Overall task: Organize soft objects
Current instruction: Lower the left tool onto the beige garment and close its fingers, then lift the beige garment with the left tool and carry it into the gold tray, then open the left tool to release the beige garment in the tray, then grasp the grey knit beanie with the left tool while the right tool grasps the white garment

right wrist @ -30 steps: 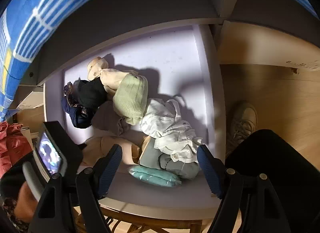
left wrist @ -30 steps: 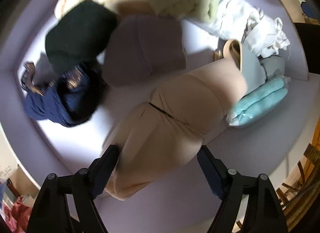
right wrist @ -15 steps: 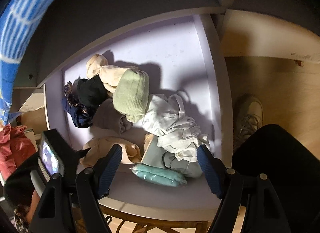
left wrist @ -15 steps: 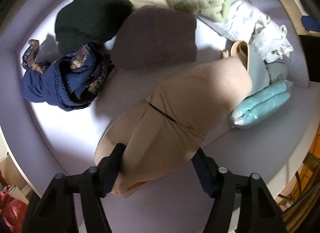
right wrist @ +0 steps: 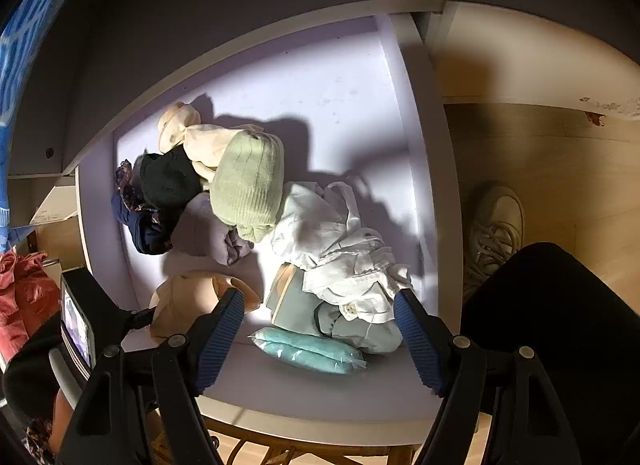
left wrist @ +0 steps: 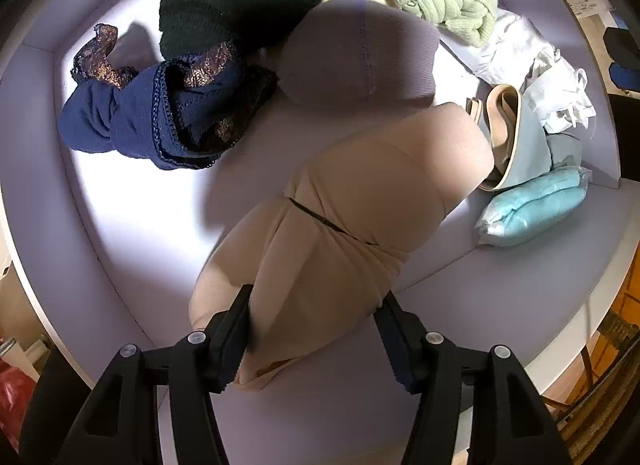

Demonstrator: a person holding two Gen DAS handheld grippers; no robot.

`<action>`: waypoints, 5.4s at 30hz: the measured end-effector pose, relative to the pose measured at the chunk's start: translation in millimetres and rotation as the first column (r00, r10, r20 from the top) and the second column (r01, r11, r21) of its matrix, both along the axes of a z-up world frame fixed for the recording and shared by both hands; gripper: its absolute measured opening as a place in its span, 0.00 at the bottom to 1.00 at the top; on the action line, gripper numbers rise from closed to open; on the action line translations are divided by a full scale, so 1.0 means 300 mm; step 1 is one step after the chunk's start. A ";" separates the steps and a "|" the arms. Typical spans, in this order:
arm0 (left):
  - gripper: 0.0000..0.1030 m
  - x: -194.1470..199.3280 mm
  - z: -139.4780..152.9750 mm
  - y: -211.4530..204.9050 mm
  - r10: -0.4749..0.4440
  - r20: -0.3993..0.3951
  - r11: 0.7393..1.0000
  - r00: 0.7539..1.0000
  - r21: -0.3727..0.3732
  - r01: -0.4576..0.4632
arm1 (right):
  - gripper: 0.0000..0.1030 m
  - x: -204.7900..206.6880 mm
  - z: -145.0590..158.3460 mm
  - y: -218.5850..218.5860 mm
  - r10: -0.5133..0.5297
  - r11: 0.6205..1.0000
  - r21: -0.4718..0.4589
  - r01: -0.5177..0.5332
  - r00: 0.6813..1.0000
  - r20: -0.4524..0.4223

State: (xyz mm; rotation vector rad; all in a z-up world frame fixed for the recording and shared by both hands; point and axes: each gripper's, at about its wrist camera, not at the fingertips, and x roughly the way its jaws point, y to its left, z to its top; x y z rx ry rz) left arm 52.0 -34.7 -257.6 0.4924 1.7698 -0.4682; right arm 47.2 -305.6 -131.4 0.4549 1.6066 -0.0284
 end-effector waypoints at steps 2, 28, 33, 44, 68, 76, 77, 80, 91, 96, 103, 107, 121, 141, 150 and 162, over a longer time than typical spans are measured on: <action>0.54 -0.015 0.009 0.016 -0.006 0.014 1.000 1.000 -0.004 0.006 | 0.75 0.000 0.000 -0.005 -0.007 1.000 0.003 0.007 1.000 0.001; 0.51 -0.044 0.117 0.049 -0.033 0.107 0.999 0.994 0.027 0.030 | 0.75 0.001 0.009 0.003 -0.017 0.999 0.034 0.017 1.000 0.010; 0.59 -0.037 0.104 -0.001 -0.046 0.118 0.998 0.992 0.047 0.041 | 0.75 0.003 0.003 0.018 -0.005 0.999 0.033 0.005 1.000 0.004; 0.37 -0.101 0.143 0.026 -0.015 0.131 1.000 0.991 -0.018 0.017 | 0.75 0.005 -0.062 0.020 0.020 0.999 -0.036 -0.022 0.999 -0.049; 0.36 -0.040 0.729 0.146 0.142 0.222 0.915 0.965 -0.401 -0.043 | 0.75 0.016 -0.130 0.087 0.097 0.989 -0.103 -0.106 0.991 -0.094; 0.36 0.007 0.956 0.111 0.197 0.226 0.826 0.954 -0.562 -0.038 | 0.76 0.011 -0.148 0.108 0.110 0.988 -0.101 -0.121 0.988 -0.106; 0.36 0.018 0.978 0.109 0.206 0.224 0.817 0.953 -0.575 -0.041 | 0.76 0.010 -0.149 0.108 0.108 0.988 -0.100 -0.119 0.988 -0.107; 0.36 0.070 1.047 0.103 0.243 0.219 0.787 0.945 -0.614 -0.060 | 0.76 0.004 -0.157 0.103 0.102 0.988 -0.103 -0.113 0.989 -0.109; 0.36 0.430 1.159 0.097 0.428 0.260 0.783 0.866 -0.584 -0.212 | 0.77 0.012 -0.160 0.110 0.098 0.988 -0.108 -0.110 0.988 -0.117; 0.35 0.597 1.148 0.072 0.488 0.274 0.785 0.829 -0.552 -0.279 | 0.77 0.021 -0.164 0.101 0.093 0.989 -0.108 -0.106 0.989 -0.117; 0.31 0.755 1.053 0.065 0.482 0.301 0.830 0.823 -0.458 -0.319 | 0.77 0.023 -0.176 0.080 0.084 0.992 -0.081 -0.094 0.989 -0.122; 0.31 0.774 0.972 0.033 0.410 0.314 0.886 0.856 -0.359 -0.292 | 0.77 0.022 -0.179 0.058 0.060 0.996 -0.060 -0.067 0.991 -0.122; 0.30 0.945 0.948 -0.007 0.431 0.502 0.902 0.750 -0.240 -0.358 | 0.77 0.025 -0.174 0.043 0.056 0.996 -0.060 -0.064 0.990 -0.126; 0.37 0.509 1.088 0.060 0.305 0.603 0.934 0.737 -0.340 -0.109 | 0.78 0.025 -0.189 0.081 0.071 0.992 -0.099 -0.083 0.990 -0.120; 0.38 0.181 0.876 0.104 0.330 0.465 0.900 0.822 -0.419 -0.124 | 0.78 0.029 -0.179 0.059 0.054 0.995 -0.077 -0.062 0.993 -0.104; 0.38 0.029 0.312 0.203 0.492 0.113 0.843 0.863 -0.309 -0.440 | 0.78 0.020 -0.162 0.013 0.077 0.992 -0.089 -0.085 0.993 -0.093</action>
